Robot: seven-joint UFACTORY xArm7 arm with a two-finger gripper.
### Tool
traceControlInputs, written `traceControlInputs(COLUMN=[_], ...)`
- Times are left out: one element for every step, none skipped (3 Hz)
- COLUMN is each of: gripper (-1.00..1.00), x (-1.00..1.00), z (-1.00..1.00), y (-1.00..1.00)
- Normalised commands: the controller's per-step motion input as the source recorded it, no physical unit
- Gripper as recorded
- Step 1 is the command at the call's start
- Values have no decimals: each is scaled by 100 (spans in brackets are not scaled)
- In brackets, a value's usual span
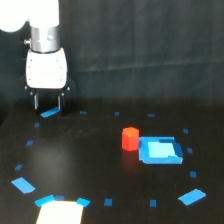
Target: Pick up the red object from the table
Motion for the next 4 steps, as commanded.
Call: traceControlInputs(gripper=[100, 92, 100, 100], x=[91, 100, 100, 100], z=[-38, -47, -27, -5], y=[-36, -58, -59, -55])
